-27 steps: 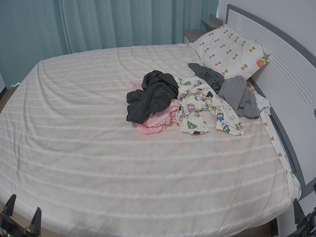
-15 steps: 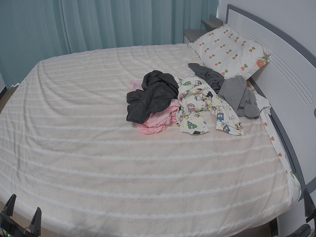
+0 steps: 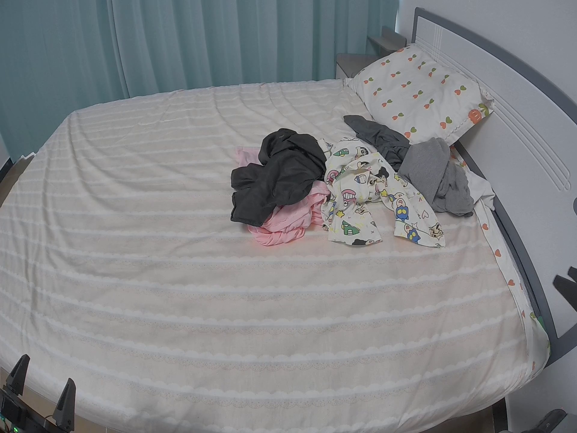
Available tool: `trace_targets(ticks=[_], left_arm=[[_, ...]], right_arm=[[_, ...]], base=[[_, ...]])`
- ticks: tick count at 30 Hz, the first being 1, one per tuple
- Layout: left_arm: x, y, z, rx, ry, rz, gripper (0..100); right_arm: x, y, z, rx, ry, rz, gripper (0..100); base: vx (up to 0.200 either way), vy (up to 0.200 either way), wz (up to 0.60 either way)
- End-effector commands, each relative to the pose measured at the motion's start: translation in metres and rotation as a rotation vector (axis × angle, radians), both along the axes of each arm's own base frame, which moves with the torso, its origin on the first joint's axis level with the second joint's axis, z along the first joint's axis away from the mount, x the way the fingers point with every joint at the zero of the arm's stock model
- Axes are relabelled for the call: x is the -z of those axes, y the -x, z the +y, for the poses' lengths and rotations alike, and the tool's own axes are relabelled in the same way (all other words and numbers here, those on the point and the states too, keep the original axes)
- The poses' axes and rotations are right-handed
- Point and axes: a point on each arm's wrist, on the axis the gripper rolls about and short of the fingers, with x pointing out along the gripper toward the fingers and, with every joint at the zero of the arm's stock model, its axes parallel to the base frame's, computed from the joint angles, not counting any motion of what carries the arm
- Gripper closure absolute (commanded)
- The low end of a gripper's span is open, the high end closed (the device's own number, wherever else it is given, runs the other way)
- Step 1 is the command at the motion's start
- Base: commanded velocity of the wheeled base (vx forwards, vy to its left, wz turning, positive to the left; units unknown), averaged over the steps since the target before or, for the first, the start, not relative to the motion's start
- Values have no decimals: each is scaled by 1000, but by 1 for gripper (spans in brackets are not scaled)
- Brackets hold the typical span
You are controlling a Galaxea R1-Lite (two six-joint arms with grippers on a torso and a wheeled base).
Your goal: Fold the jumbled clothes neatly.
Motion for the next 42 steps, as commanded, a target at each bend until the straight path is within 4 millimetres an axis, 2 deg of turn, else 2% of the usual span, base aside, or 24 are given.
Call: trace_targets(ticks=[1, 2, 3, 4, 5, 9, 10, 13, 14, 15, 20, 24, 27, 31, 35, 38, 42], left_arm=[[4, 0, 0, -1, -1, 2, 0], [4, 0, 0, -2, -1, 2, 0], [4, 0, 0, -2, -1, 2, 0], [4, 0, 0, -2, -1, 2, 0], [4, 0, 0, -2, -1, 2, 0], [4, 0, 0, -4, -1, 2, 0], [4, 0, 0, -4, -1, 0, 0], [4, 0, 0, -2, -1, 2, 0], [4, 0, 0, -4, -1, 2, 0], [4, 0, 0, -2, -1, 0, 0], [4, 0, 0, -4, -1, 2, 0], [4, 0, 0, -4, -1, 2, 0], [4, 0, 0, -4, -1, 2, 0], [4, 0, 0, -4, -1, 2, 0], [4, 0, 0, -4, -1, 2, 0], [4, 0, 0, -4, -1, 2, 0], [4, 0, 0, -4, -1, 0, 0]], right_arm=[[10, -102, 29, -148, -45, 315, 0], [19, -130, 33, -134, -44, 354, 0], [25, -143, 34, -121, -46, 371, 0], [27, -147, 34, -115, -47, 378, 0], [40, -170, 35, -101, -46, 400, 0], [66, -224, 36, -56, -49, 402, 0], [69, -230, 35, -49, -47, 405, 0], [91, -268, 27, 27, -32, 416, 0], [93, -270, 26, 34, -29, 418, 0], [98, -284, 19, 61, -31, 410, 0], [106, -330, 9, 112, -39, 373, 0], [110, -367, -3, 235, -5, 322, 0], [112, -380, -8, 248, -3, 304, 0], [125, -401, -16, 282, 9, 323, 0], [132, -414, -26, 328, 19, 333, 0], [141, -420, -24, 327, 20, 342, 0], [164, -440, -14, 346, 36, 346, 0]], base=[[0, 0, 0], [0, 0, 0], [0, 0, 0], [0, 0, 0], [0, 0, 0], [0, 0, 0], [0, 0, 0], [0, 0, 0], [0, 0, 0], [0, 0, 0], [0, 0, 0], [0, 0, 0], [0, 0, 0], [0, 0, 0], [0, 0, 0], [0, 0, 0], [0, 0, 0]])
